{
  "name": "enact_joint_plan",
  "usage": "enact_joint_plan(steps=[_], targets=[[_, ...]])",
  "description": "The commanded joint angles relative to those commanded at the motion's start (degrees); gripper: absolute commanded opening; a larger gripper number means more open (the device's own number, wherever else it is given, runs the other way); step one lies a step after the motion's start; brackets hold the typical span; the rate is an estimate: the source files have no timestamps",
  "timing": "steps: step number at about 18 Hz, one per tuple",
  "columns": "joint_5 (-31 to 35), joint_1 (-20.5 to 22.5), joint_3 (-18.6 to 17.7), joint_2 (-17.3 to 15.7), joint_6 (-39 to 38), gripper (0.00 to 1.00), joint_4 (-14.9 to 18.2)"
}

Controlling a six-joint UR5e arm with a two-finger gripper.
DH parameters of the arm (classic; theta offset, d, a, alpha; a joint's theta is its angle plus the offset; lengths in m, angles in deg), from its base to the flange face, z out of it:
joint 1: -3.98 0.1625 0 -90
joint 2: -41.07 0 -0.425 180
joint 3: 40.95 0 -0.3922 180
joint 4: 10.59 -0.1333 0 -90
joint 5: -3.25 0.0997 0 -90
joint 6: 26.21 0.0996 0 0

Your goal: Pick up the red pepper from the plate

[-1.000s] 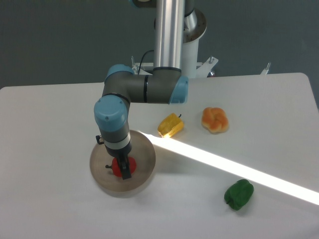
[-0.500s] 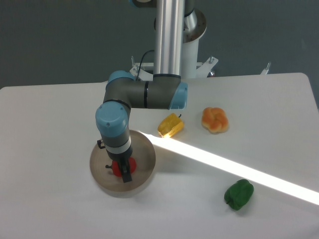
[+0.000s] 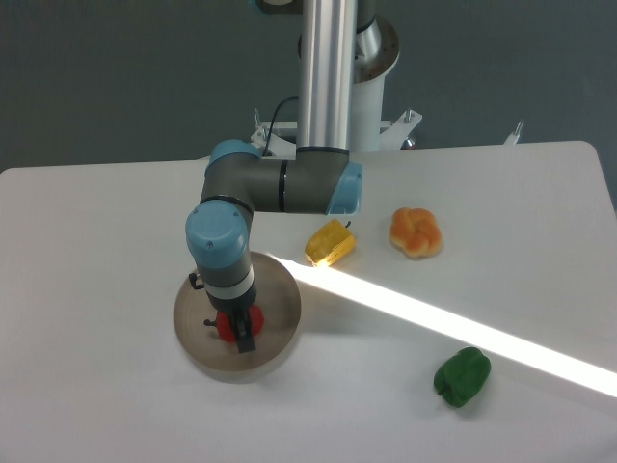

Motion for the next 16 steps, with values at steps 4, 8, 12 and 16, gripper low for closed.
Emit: enact_joint_plan(steps=[4,8,12,16], targets=[[-0.18,0.09,0.18,-0.09,0.44,0.62,0.09],[-0.35,0.44,0.79,-0.52,0.88,0.58,0.18],[-0.26,0.88,2.63,-1.23,1.06,0.58,0.97],[-0.18,3.59,6.49,-1.49,1.14,0.58,4.47]])
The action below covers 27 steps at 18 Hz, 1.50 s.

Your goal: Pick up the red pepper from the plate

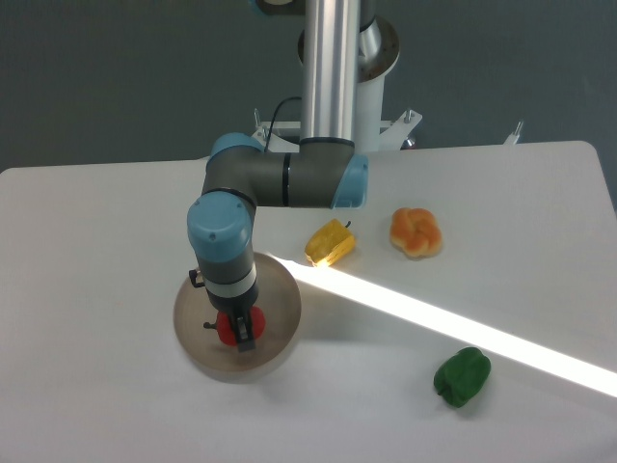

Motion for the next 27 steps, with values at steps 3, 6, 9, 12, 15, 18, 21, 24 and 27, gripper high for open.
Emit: enact_joint_plan(steps=[3,6,9,12,15,18,21,24,27], targets=[[0.0,3.34,3.87,0.09,2.54,0.58,3.18],[-0.09,7.65,7.47,0.79,3.86,0.58,4.41],[-0.09,12.82,10.72,1.67,11.22,0.58,6.86],[0.0,16.96,13.63,2.98,17.12,0.58,8.28],[0.61,19.69,16.09,4.91,18.8,0.58,8.19],[0.62,21.8,18.29,6.5,21.0,0.58,8.19],[0.53,22.95,19.08,7.55,22.67,0.58,7.93],[0.53,24.0,19.96,8.0,23.47,0.58,7.93],[0.09,24.0,20.14,8.26,23.38,0.58,7.75]])
